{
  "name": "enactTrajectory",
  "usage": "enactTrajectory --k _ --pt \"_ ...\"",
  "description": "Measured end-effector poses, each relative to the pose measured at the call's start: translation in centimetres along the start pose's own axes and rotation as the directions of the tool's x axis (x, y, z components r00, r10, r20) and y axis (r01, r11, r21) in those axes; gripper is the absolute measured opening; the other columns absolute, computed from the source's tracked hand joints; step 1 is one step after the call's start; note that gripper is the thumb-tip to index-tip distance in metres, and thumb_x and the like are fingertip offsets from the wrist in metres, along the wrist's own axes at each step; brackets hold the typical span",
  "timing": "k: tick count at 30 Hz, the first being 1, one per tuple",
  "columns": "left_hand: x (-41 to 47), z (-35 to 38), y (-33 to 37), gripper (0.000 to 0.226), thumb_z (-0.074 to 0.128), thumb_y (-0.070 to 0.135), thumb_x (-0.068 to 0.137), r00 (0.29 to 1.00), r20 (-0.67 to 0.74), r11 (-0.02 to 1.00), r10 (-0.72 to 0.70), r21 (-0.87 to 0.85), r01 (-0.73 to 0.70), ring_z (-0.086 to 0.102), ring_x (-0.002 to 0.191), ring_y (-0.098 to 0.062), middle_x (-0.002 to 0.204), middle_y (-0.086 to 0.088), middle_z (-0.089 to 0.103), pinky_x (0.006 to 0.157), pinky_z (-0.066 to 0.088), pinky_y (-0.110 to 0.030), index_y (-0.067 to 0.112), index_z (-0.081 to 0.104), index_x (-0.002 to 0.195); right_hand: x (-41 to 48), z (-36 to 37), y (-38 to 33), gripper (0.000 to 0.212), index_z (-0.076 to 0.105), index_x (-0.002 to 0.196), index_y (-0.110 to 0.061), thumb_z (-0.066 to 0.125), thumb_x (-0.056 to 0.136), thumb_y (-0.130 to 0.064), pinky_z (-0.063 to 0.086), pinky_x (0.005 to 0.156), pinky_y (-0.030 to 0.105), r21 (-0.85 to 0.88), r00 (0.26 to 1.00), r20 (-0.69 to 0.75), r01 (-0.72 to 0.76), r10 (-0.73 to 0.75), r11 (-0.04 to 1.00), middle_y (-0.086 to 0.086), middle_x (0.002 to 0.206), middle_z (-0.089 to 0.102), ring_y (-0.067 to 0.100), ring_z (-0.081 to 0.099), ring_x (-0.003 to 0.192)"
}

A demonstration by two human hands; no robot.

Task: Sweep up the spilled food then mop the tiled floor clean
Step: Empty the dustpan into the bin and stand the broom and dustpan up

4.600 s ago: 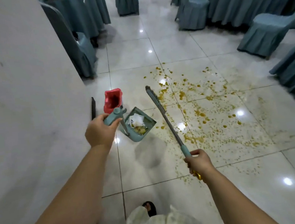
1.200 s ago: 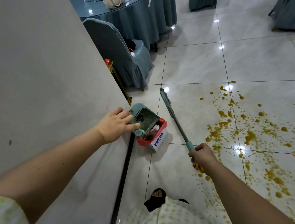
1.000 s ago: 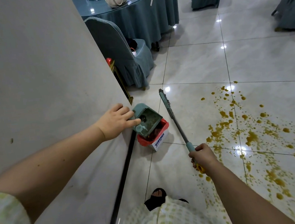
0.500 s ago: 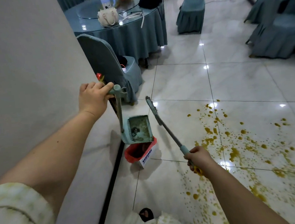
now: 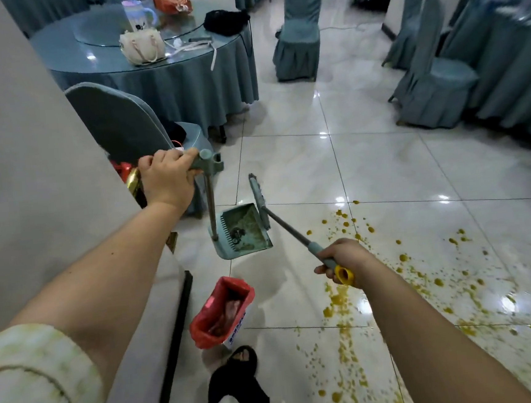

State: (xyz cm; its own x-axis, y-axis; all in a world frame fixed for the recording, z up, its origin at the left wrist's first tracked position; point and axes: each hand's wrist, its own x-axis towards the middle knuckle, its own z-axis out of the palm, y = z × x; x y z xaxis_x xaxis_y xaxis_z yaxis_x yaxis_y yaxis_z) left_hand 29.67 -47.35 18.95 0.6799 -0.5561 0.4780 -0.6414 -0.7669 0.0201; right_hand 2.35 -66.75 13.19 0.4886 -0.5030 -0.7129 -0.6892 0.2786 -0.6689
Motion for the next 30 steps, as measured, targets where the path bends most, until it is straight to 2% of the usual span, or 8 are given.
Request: enactTrajectory --k 3,7,12,16,19,23,27,30 --pt "4.0 3.5 -1.1 0.036 0.048 0.029 0.097 0.999 0.043 0.999 0.011 -0.031 -0.01 0.049 0.107 -0.03 0.117 -0.004 0.06 0.091 0.031 -0.041 0.027 0.054 0.132 3.1 0.8 -3.8 0.024 0.045 0.118 0.0 0.05 0.094 -0.005 0.043 0.041 0.024 -0.018 0.999 -0.013 -0.038 0.038 0.999 0.031 0.092 0.069 0.018 0.05 0.04" --pt "9.4 9.5 -3.6 0.032 0.05 0.028 0.094 0.988 0.128 0.985 -0.088 -0.137 0.106 0.048 0.106 -0.03 0.112 -0.003 0.062 0.092 0.029 -0.042 0.028 0.06 0.125 7.7 2.6 -9.3 0.029 0.042 0.118 0.001 0.045 0.089 -0.002 0.043 0.042 0.023 -0.109 0.997 -0.025 -0.075 0.072 0.991 0.034 0.093 0.069 0.018 0.052 0.036" --pt "12.2 16.8 -5.4 0.031 0.054 0.033 0.092 0.951 0.299 0.971 -0.083 -0.19 0.145 0.047 0.109 -0.025 0.113 0.001 0.061 0.093 0.025 -0.039 0.033 0.061 0.123 13.9 5.8 -15.4 0.02 0.056 0.11 -0.008 0.044 0.094 -0.008 0.044 0.045 0.025 -0.198 0.993 0.03 -0.107 0.115 0.974 0.029 0.112 0.062 0.022 0.067 0.05" --pt "12.5 21.2 -6.3 0.033 0.057 0.039 0.091 0.901 0.422 0.956 -0.097 -0.213 0.203 0.046 0.111 -0.022 0.116 0.005 0.061 0.089 0.021 -0.036 0.036 0.061 0.124 18.0 8.5 -18.8 0.016 0.054 0.107 -0.006 0.052 0.094 -0.014 0.044 0.05 0.028 -0.288 0.98 0.077 -0.157 0.186 0.945 0.027 0.106 0.064 0.017 0.06 0.039" --pt "12.3 23.3 -7.1 0.033 0.059 0.039 0.09 0.874 0.474 0.945 -0.101 -0.229 0.234 0.046 0.111 -0.02 0.115 0.007 0.061 0.09 0.022 -0.036 0.037 0.061 0.123 20.0 10.3 -21.5 0.013 0.058 0.095 -0.006 0.055 0.086 -0.015 0.042 0.049 0.024 -0.244 0.973 0.073 -0.197 0.22 0.95 0.027 0.095 0.069 0.022 0.061 0.045" --pt "11.1 25.1 -8.2 0.034 0.061 0.039 0.089 0.845 0.522 0.933 -0.12 -0.231 0.275 0.046 0.113 -0.018 0.116 0.007 0.06 0.091 0.022 -0.036 0.037 0.061 0.123 22.6 13.0 -24.5 0.032 0.069 0.092 -0.008 0.039 0.084 -0.014 0.044 0.049 0.022 -0.092 0.99 0.096 -0.092 0.101 0.992 0.028 0.077 0.068 0.029 0.064 0.053" --pt "9.5 26.3 -9.3 0.034 0.063 0.039 0.087 0.835 0.533 0.915 -0.141 -0.252 0.315 0.048 0.109 -0.019 0.113 0.007 0.062 0.091 0.026 -0.037 0.035 0.063 0.121 24.3 16.3 -25.8 0.022 0.064 0.091 -0.01 0.042 0.089 -0.01 0.045 0.046 0.022 -0.068 0.987 0.155 0.06 -0.049 0.996 0.025 0.071 0.062 0.028 0.063 0.05" --pt "8.4 26.7 -9.5 0.035 0.064 0.039 0.087 0.808 0.568 0.9 -0.158 -0.254 0.354 0.047 0.11 -0.018 0.111 0.007 0.061 0.091 0.026 -0.037 0.034 0.063 0.121 25.5 17.7 -25.5 0.028 0.061 0.101 -0.012 0.043 0.089 0.006 0.046 0.045 0.025 -0.137 0.965 0.179 0.217 -0.192 0.966 0.024 0.073 0.064 0.028 0.063 0.052"
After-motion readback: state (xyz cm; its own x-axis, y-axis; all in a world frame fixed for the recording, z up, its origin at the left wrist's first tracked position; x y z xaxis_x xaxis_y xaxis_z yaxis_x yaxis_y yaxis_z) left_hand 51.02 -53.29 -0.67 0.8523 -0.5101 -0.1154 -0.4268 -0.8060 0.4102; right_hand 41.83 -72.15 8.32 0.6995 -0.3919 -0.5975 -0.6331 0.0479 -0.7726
